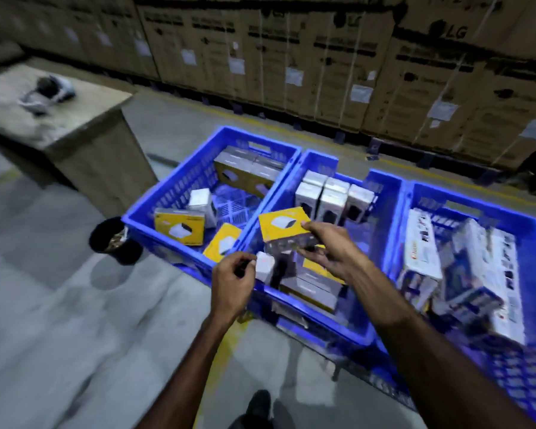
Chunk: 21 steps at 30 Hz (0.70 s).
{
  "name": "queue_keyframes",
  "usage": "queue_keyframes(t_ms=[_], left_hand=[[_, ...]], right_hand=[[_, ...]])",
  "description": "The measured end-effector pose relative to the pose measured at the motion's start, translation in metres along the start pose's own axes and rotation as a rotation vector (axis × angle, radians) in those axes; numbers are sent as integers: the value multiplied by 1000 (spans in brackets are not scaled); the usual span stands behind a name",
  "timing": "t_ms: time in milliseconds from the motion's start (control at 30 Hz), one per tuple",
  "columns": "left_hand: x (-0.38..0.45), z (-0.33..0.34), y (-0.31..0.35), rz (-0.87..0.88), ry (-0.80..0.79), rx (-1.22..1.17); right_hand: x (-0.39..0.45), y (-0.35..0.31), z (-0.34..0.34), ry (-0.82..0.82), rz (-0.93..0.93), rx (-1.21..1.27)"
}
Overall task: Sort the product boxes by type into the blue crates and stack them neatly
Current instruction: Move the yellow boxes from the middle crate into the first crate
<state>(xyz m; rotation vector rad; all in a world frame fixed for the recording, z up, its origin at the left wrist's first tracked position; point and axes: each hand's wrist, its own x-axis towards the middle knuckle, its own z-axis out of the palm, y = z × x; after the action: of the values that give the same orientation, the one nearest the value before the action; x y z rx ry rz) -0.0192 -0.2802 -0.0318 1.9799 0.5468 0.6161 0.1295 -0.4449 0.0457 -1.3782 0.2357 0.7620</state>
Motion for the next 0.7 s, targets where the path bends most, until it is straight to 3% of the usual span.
queue_keyframes(t_ms=[133, 300, 433, 700], left_hand=[[17, -11, -16, 17, -14, 13], [33, -11, -22, 62, -43, 31], [48, -11, -26, 99, -86, 43], [73, -9, -38, 128, -170, 59]], right_hand=[[49, -5, 81, -56, 21, 49], [110, -5, 143, 77, -21, -149], [142, -7, 163, 196, -111, -379], [161, -3, 140, 65, -243, -332]])
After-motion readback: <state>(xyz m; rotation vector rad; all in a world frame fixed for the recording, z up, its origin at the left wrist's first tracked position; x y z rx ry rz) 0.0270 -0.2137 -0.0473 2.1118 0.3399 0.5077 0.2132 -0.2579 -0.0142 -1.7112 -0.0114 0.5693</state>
